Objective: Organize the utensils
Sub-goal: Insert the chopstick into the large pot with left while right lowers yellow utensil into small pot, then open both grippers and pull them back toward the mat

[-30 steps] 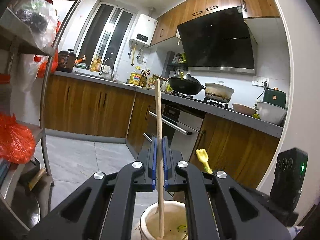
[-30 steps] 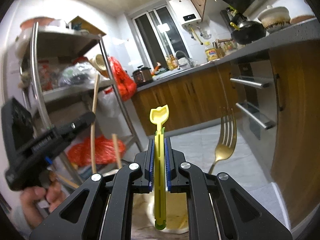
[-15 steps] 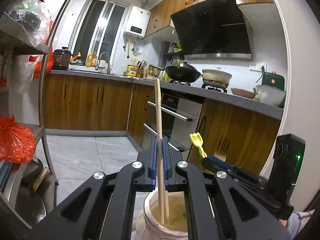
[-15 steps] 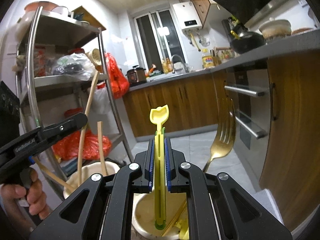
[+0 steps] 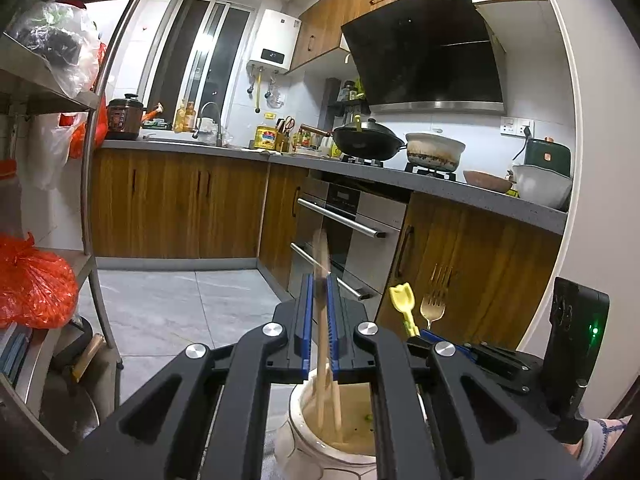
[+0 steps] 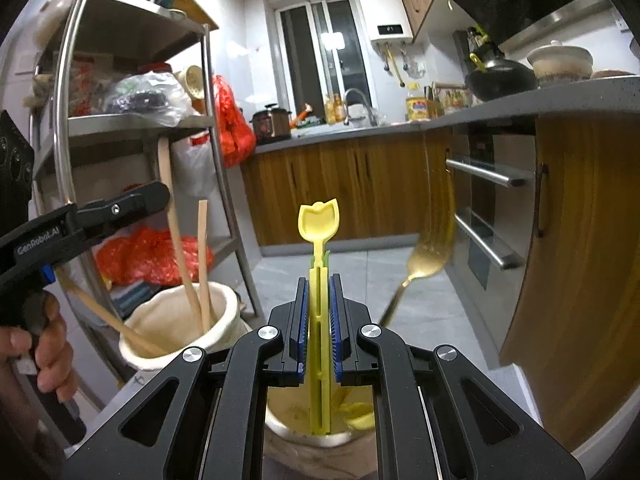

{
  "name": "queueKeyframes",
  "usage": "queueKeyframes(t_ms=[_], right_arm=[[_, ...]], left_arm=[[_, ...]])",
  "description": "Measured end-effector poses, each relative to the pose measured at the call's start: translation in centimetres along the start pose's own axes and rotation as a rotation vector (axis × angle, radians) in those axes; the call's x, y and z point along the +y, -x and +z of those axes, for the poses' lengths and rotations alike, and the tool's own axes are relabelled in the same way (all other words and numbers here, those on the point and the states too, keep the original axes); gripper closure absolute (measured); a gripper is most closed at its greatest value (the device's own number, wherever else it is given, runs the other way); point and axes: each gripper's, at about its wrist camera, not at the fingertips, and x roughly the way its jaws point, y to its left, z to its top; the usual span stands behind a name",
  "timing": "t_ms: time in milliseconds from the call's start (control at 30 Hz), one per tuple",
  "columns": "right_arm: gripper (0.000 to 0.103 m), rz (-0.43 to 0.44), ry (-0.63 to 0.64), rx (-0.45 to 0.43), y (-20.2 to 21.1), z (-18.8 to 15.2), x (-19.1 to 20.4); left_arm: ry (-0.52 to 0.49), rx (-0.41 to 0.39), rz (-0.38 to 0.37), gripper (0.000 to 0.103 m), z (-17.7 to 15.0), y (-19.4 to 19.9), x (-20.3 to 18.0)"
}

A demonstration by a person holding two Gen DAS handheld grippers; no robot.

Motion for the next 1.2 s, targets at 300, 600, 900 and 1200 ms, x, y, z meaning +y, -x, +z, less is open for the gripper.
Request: queueKeyframes(t_ms=[300, 600, 900, 1200], right_arm=[[0.07, -0.004, -0.026, 0.028, 0.8, 0.0, -0.2], [0.054, 0.001, 0.024, -0.015, 5.6, 0.5, 0.5], [0.049, -0.019, -0.021, 0.017, 11.0, -0.1, -2.1], [0.049, -0.053, -0.008, 0.075, 14.0, -2.9, -4.0]], left_arm=[[-0.013, -0.017, 0.023, 0.077, 0.5, 1.5, -0.7], [-0.037, -0.035, 0.042, 0.059, 0.7, 5.1, -2.2], [-0.062, -0.005, 0.058, 0.049, -2.3, 10.3, -4.9], [-0.038, 0.066, 0.069, 0.049, -7.8, 11.3, -7.7]])
